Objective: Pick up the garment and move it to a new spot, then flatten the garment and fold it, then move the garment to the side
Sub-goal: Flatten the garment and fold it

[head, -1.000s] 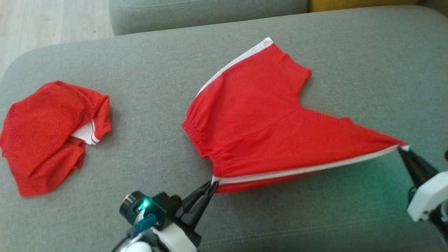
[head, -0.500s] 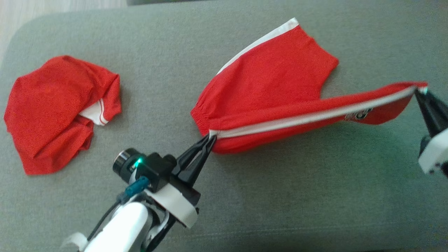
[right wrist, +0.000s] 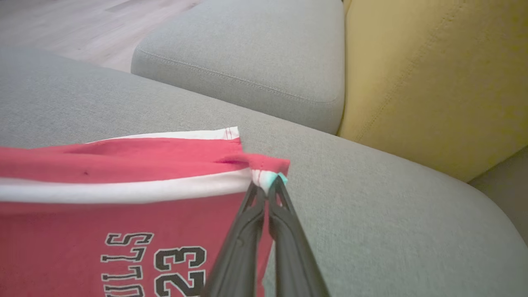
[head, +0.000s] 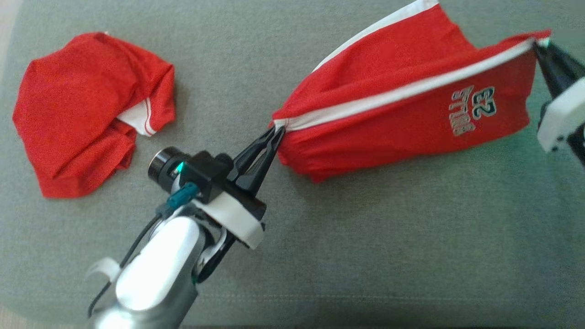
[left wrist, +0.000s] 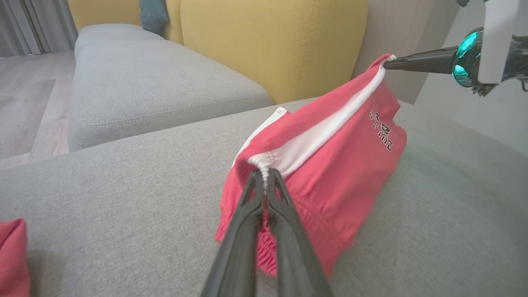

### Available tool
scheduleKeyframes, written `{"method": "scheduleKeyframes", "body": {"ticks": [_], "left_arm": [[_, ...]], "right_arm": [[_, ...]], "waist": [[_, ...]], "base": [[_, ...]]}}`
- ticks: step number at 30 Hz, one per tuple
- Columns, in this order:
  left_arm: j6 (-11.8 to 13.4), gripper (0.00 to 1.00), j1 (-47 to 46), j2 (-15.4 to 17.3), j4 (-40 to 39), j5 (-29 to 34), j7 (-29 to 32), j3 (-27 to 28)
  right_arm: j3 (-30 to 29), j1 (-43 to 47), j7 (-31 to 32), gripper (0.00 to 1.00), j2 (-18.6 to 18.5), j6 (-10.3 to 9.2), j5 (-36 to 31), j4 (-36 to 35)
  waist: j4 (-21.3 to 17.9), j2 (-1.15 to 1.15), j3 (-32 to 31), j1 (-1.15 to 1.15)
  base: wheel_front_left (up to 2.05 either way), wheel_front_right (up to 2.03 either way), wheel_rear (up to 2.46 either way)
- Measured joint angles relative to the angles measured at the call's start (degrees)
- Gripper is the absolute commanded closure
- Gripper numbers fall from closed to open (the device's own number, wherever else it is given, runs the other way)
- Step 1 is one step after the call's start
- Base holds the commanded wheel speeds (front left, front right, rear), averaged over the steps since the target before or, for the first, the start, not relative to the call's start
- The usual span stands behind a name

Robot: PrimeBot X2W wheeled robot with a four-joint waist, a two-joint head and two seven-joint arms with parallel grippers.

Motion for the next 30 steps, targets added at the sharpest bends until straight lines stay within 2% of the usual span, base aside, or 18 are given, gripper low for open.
{"method": "scheduleKeyframes", "body": {"ticks": [12,21,22,23,24,25,30], "left_arm": [[-1.45,1.0,-10.54,-4.89,10.04,0.02,-1.16,-1.51],[-1.92,1.0,-15.36,-7.6,16.55,0.02,-2.22,-2.3],[-1.91,0.99,-15.71,-7.78,17.24,0.02,-2.22,-2.34],[-1.91,0.54,-15.94,-7.94,17.75,0.02,-2.22,-2.34],[-1.91,0.54,-16.08,-8.1,18.12,0.02,-2.23,-2.33],[-1.91,0.0,-16.28,-8.35,18.64,0.02,-2.26,-2.31],[-1.85,0.0,-16.71,-8.71,19.36,0.11,-2.41,-1.18]], "right_arm": [[10.09,-18.67,-3.33,1.0,-2.31,0.0,-1.75,13.97],[17.94,-27.15,-5.21,1.0,-2.48,0.0,-2.09,23.49],[18.67,-27.65,-5.37,0.22,-2.47,0.0,-2.23,24.61],[19.29,-28.13,-5.68,0.0,-2.44,0.0,-2.3,25.91],[19.8,-28.48,-5.84,0.0,-2.42,0.0,-2.59,26.98],[20.07,-28.74,-6.3,0.0,-2.36,0.0,-2.79,28.08],[20.27,-30.09,-8.2,0.0,-1.85,0.0,-2.82,33.09]], "waist": [[3.94,0.0,6.44,0.01],[6.51,0.0,10.7,0.01],[6.66,0.0,10.98,0.01],[6.76,0.0,11.19,0.0],[6.8,0.0,11.34,0.0],[6.8,0.0,11.45,0.0],[6.31,0.0,11.23,0.0]], "base": [[0.0,0.0,0.0],[0.0,0.0,0.0],[0.0,0.0,0.0],[0.0,0.0,0.0],[0.0,0.0,0.0],[0.0,0.0,0.0],[0.0,0.0,0.0]]}}
